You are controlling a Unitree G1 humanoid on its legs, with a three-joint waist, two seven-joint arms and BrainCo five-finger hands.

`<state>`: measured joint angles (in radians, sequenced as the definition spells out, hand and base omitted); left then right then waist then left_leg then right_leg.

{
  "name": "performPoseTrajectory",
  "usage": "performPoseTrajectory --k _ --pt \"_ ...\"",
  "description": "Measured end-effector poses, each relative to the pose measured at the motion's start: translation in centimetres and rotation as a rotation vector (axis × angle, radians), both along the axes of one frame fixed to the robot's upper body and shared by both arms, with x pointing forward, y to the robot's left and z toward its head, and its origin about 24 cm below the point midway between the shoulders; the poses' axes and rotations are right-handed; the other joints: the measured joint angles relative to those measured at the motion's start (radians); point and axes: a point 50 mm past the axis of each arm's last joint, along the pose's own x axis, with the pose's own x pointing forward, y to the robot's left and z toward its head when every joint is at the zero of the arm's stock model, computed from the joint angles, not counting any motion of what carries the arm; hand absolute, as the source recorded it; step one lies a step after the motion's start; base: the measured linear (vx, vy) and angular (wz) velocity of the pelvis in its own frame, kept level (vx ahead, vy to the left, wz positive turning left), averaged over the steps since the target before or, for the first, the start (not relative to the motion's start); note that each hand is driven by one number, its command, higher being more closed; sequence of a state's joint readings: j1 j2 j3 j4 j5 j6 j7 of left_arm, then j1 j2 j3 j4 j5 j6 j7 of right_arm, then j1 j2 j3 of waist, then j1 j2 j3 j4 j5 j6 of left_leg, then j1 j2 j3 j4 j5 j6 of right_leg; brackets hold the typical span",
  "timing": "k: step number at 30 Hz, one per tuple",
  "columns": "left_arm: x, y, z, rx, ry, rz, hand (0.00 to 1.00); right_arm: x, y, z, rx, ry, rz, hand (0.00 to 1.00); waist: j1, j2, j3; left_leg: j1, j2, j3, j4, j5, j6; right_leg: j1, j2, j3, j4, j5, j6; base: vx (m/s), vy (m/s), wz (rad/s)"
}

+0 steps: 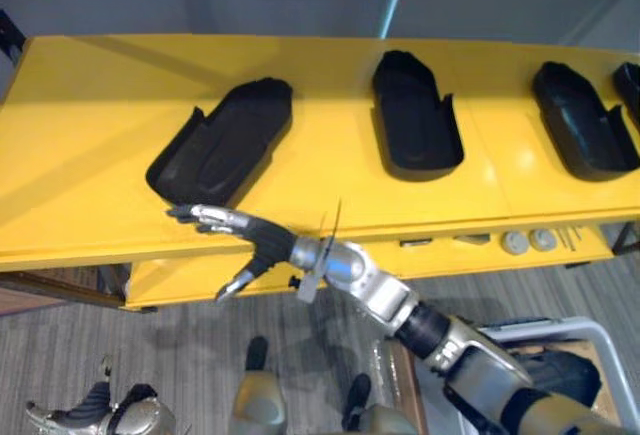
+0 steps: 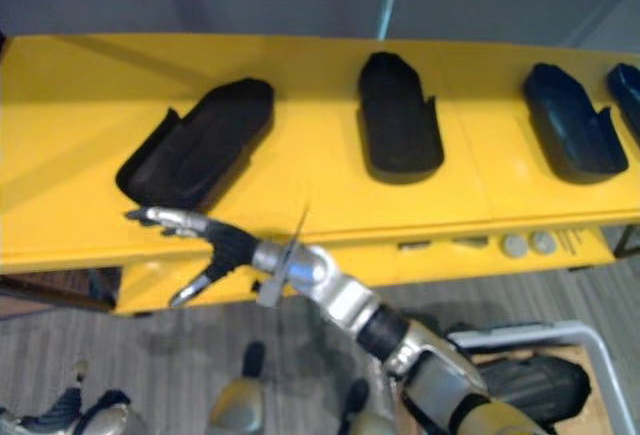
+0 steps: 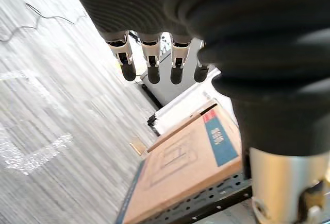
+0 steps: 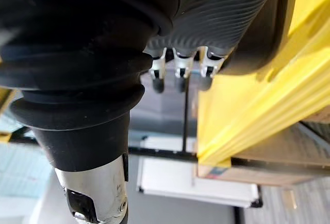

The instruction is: Walk over and take plastic housings, then place them on the shelf

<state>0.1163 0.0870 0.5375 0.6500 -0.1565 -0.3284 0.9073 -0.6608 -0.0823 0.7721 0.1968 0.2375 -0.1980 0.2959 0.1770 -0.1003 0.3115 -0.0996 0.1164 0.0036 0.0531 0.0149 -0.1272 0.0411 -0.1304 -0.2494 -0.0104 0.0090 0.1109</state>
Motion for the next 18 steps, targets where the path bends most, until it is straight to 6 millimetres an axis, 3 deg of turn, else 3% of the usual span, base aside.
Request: performPoseTrajectory --k 7,12,18 --pt "-0.1 -0.5 -0.5 -0.025 0.000 -0.015 0.00 -0.9 0.6 0.9 0.003 -0.041 0.075 0.00 0.002 -0.001 0.005 -0.015 0.011 -0.001 0.028 -0.015 -0.006 -0.003 0.010 0.002 0.000 0.000 -0.002 0.00 -0.003 -0.01" --pt "0.2 -1.1 -1.2 -0.060 0.013 -0.050 0.00 -2.9 2.8 0.9 -0.031 -0.044 0.179 0.00 0.011 0.013 0.014 -0.017 0.011 -0.001 0.029 -0.016 -0.007 -0.005 0.011 0.001 -0.001 -0.001 -0.003 0.00 0.000 0.00" --pt "0.9 -1.3 -1.2 -0.072 -0.005 -0.070 0.00 -1.6 3.3 -0.6 -0.092 0.017 0.104 0.00 0.030 0.023 0.021 -0.023 0.010 -0.006 0.030 -0.016 -0.007 -0.006 0.010 -0.003 -0.001 -0.001 -0.003 0.00 0.001 0.01"
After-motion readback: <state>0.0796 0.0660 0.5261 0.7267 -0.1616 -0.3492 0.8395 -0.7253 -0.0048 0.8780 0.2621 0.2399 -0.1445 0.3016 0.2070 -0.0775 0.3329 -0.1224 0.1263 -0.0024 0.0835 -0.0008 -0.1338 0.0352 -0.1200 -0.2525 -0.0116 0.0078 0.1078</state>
